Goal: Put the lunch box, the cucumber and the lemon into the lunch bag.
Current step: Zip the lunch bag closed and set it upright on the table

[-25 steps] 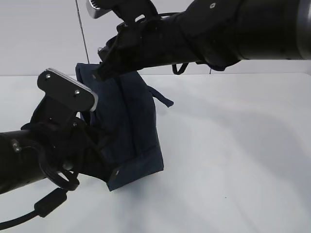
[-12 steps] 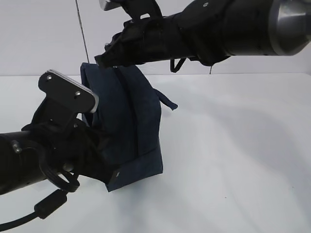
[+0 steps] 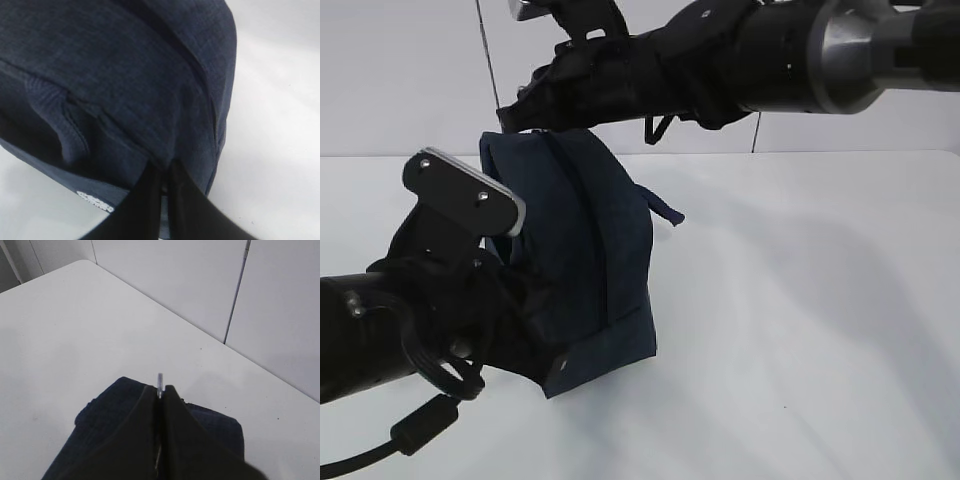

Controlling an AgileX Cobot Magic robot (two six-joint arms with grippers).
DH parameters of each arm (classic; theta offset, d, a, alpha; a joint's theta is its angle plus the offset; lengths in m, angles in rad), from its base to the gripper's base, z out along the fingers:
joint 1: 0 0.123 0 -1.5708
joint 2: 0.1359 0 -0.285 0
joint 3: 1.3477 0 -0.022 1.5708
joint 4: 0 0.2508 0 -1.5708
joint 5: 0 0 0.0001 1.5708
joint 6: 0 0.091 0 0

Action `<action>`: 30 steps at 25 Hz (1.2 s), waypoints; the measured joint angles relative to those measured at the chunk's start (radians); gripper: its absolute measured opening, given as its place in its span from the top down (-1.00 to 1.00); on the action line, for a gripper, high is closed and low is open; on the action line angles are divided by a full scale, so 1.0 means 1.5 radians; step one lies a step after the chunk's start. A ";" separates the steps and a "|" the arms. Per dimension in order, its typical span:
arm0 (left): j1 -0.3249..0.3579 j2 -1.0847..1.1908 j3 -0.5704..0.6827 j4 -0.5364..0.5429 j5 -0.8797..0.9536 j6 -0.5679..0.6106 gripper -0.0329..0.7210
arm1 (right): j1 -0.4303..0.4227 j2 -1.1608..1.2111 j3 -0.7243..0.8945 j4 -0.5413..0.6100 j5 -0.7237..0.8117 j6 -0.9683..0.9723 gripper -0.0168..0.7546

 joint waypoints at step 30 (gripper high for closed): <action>0.000 0.000 0.000 -0.009 0.011 0.000 0.93 | -0.069 0.102 -0.138 0.030 0.060 -0.012 0.94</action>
